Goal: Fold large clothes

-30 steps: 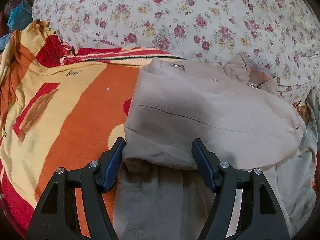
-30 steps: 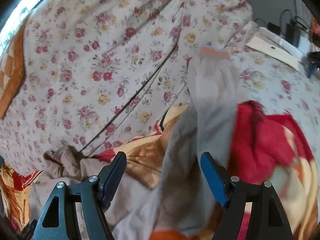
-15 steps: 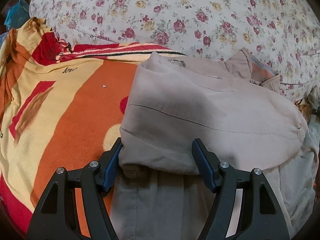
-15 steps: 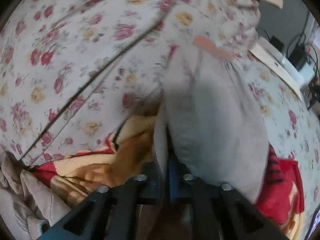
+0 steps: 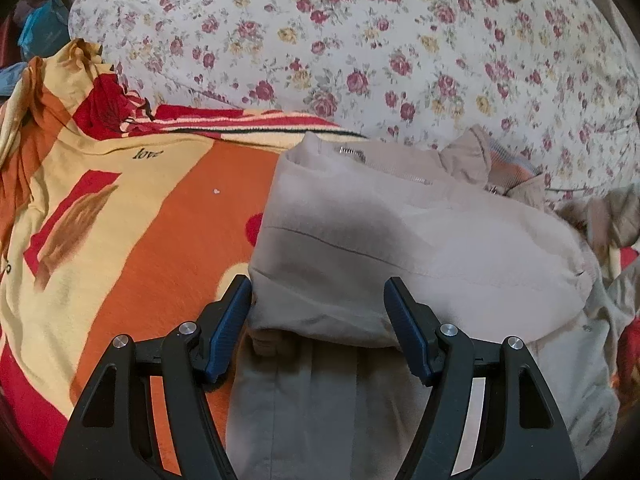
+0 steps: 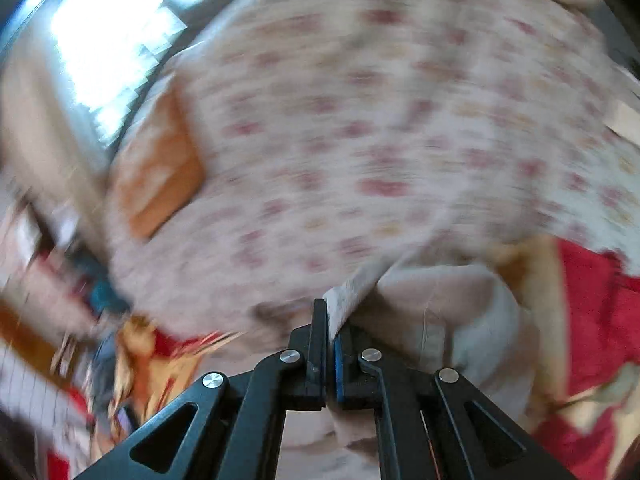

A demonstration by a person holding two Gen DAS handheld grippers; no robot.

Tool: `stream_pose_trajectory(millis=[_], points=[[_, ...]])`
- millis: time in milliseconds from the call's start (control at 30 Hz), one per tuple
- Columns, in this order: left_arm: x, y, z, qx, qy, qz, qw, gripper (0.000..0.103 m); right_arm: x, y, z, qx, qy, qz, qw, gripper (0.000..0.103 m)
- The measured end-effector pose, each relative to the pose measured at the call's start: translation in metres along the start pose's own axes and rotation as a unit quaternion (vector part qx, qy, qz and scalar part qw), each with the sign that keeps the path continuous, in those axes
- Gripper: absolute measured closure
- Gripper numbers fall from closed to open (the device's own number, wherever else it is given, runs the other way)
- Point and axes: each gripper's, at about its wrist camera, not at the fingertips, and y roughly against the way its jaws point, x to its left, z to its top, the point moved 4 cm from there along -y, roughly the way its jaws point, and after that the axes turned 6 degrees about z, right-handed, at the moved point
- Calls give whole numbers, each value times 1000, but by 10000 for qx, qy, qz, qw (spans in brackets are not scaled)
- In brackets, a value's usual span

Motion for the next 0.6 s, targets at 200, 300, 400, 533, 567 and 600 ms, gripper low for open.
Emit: stream_pose_trajectory(millis=[200,300,400,533,567,600], points=[[4,7,1,13,192,-378,9991,34,104,-73,-131,1538,1133,683,9792,100],[2,10,0,105,192,-642,9977,34,98,-103,-199,2517,1417,248,9570,89],[-2,16,0,161,226,-989,9947,34,91,-103,-228,2806,1893,-352,9403,68],[-1,14,0,225,383,-1062,9933,33,114,-76,-218,2534,2268,-277,9400,60],[0,13,0,228,406,-1044,9934,33,121,-71,-213,2441,2301,-154,9419,54],[1,13,0,232,414,-1024,9936,33,133,-64,-204,2296,2359,41,9442,51]])
